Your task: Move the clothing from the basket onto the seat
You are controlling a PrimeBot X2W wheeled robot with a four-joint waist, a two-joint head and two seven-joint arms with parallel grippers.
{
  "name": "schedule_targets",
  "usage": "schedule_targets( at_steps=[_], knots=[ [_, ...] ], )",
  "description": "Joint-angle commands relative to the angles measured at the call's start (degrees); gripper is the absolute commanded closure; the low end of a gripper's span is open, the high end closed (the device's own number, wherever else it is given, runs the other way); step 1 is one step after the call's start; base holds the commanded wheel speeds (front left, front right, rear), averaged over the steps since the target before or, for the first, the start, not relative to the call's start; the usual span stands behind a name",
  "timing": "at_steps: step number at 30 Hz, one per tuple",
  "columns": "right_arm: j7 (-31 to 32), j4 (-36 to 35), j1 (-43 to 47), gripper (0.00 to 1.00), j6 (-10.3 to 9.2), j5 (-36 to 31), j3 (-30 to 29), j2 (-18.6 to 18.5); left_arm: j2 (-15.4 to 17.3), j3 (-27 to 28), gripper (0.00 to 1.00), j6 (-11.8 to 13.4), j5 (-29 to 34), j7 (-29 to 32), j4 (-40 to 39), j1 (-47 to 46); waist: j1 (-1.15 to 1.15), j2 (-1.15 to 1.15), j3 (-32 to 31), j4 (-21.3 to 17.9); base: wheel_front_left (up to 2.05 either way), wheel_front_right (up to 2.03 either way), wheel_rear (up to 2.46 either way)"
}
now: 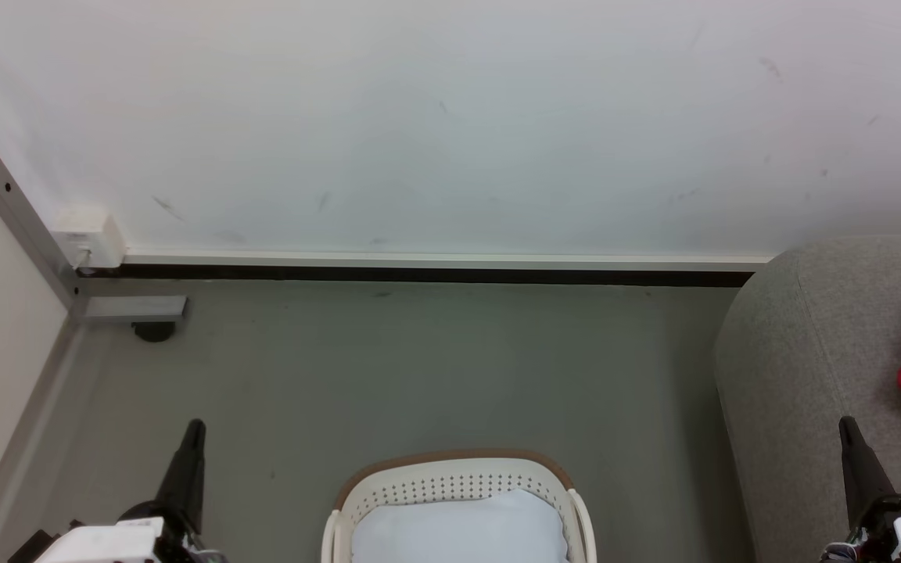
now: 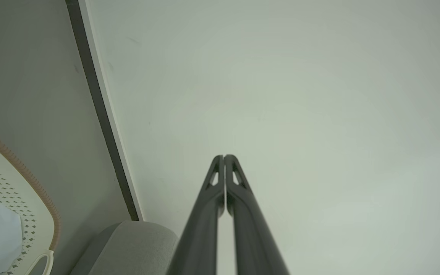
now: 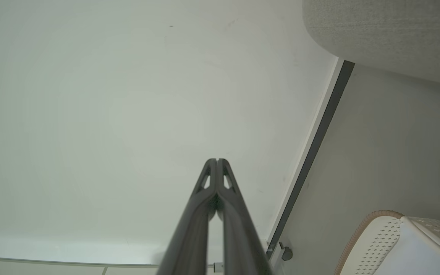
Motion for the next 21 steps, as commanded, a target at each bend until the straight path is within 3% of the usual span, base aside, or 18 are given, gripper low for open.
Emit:
schedule_targets(
  at_steps=[1,21],
  knots=[
    [0.2,-0.3,-0.8,1.00,-0.12,0.1,-0.2,0.0,0.2,0.1,1.00,-0.3,-0.7,0.2,-0.2,-0.5,0.00,0.00,0.0,0.0,0.00,0.00,0.00],
    [0.2,-0.3,-0.8,1.00,-0.12,0.0,-0.3,0.0,0.2,0.1,1.00,-0.3,-0.8,0.2,-0.2,-0.5,0.00,0.00,0.0,0.0,0.00,0.00,0.00]
  ],
)
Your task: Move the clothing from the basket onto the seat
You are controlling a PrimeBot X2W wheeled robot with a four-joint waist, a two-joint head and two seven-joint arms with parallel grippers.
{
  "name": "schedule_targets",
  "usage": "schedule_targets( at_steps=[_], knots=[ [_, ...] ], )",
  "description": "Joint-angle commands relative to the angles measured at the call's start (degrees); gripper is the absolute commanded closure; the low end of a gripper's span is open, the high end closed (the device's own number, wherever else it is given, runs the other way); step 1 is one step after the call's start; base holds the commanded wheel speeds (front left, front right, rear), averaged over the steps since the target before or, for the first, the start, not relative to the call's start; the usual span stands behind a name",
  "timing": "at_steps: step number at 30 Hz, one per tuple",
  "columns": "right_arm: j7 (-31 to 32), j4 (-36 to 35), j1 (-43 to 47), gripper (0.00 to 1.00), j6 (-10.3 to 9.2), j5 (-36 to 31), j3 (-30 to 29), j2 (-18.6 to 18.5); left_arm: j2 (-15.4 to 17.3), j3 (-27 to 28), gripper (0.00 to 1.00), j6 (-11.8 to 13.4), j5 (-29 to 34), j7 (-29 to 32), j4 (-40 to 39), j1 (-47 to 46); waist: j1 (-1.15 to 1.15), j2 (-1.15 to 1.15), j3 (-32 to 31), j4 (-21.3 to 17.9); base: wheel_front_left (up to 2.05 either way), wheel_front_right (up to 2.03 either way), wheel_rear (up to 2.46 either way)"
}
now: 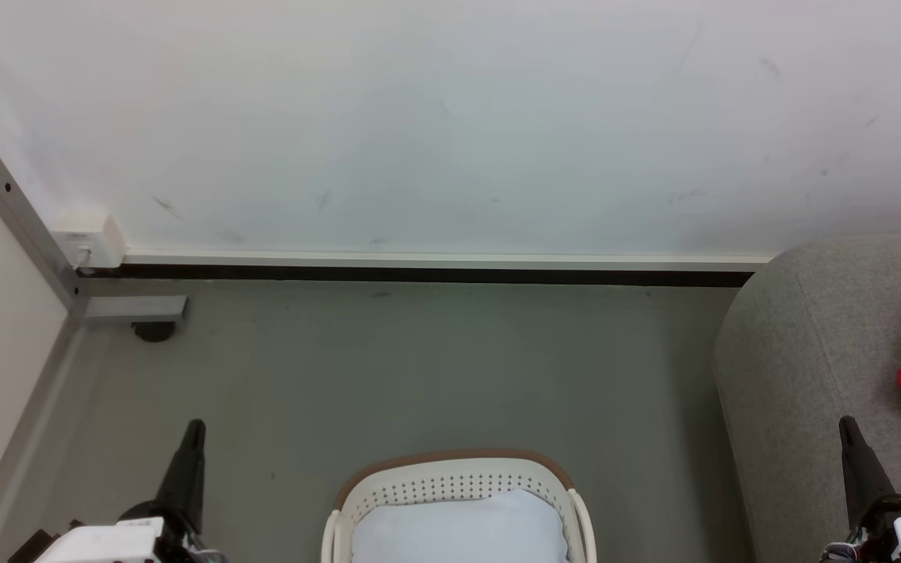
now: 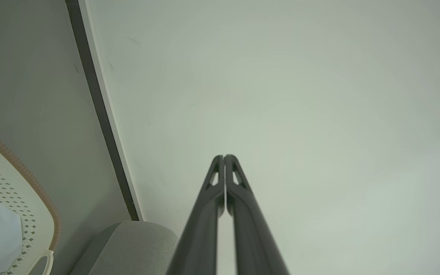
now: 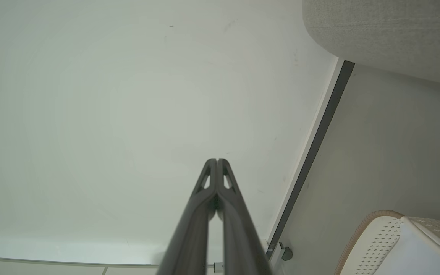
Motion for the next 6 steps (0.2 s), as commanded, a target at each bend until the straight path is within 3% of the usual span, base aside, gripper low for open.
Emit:
schedule_targets(
  at_steps=[1,6],
  knots=[
    [0.2,-0.3,-0.8,1.00,-0.12,0.0,-0.2,0.0,0.2,0.1,1.00,-0.3,-0.8,0.2,-0.2,-0.5,0.00,0.00,0.0,0.0,0.00,0.00,0.00],
    [0.2,-0.3,-0.8,1.00,-0.12,0.0,-0.2,0.0,0.2,0.1,1.00,-0.3,-0.8,0.2,-0.2,-0.5,0.00,0.00,0.0,0.0,0.00,0.00,0.00]
  ],
)
